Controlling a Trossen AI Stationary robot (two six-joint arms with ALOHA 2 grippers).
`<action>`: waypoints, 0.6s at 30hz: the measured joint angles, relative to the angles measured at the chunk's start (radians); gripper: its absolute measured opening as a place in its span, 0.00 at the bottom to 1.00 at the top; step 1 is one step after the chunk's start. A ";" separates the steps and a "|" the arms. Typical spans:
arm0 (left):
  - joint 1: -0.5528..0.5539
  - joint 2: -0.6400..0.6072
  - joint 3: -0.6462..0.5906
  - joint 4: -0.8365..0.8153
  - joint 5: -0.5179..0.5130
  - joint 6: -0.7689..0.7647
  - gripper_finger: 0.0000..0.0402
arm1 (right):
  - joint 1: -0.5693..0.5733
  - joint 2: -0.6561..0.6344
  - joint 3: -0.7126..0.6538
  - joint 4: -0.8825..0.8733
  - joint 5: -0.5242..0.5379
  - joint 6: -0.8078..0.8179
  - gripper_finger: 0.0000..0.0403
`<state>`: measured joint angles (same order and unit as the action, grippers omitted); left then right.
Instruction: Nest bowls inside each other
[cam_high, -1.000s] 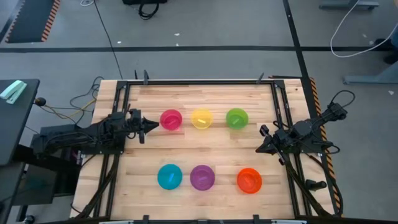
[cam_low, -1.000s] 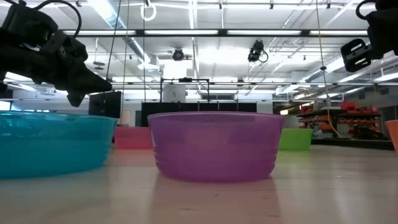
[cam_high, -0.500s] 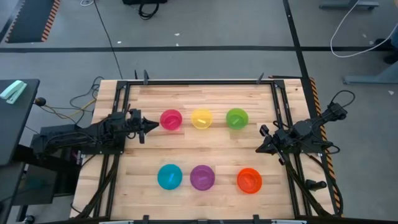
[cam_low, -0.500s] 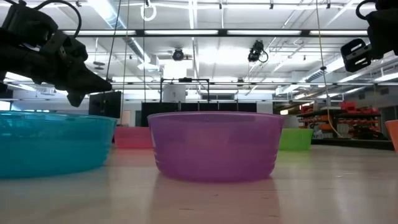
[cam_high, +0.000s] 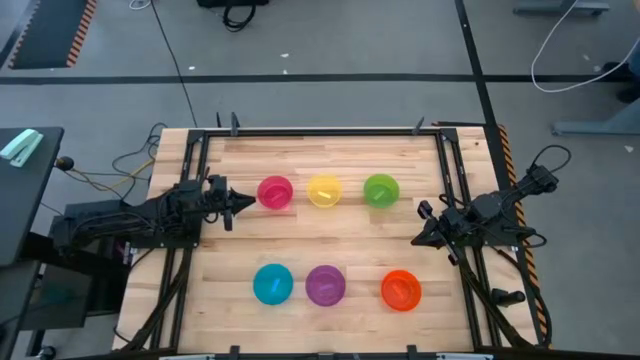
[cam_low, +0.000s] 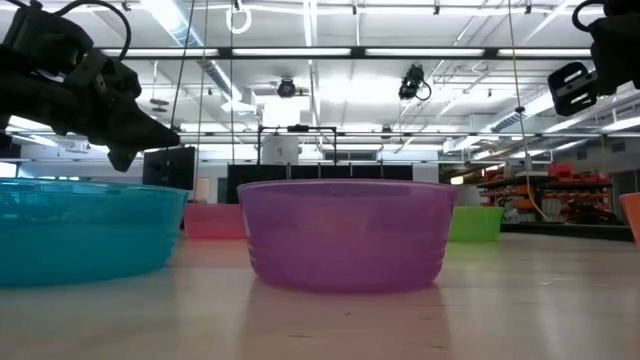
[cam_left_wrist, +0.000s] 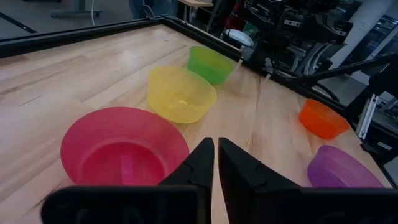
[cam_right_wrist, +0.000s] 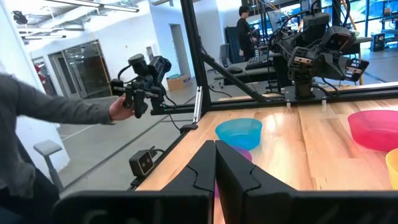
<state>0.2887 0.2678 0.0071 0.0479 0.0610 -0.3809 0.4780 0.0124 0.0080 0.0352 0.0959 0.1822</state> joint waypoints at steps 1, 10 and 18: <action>0.000 0.000 0.000 0.000 0.000 0.000 0.08 | 0.000 0.000 0.000 0.000 0.000 0.000 0.04; 0.000 0.000 0.000 0.000 0.000 0.000 0.10 | 0.000 0.000 0.000 0.000 0.000 0.005 0.04; 0.000 0.000 0.000 0.000 0.000 0.000 0.07 | 0.000 0.000 0.000 0.003 0.000 0.005 0.04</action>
<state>0.2887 0.2678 0.0071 0.0478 0.0608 -0.3810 0.4779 0.0124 0.0082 0.0387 0.0963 0.1871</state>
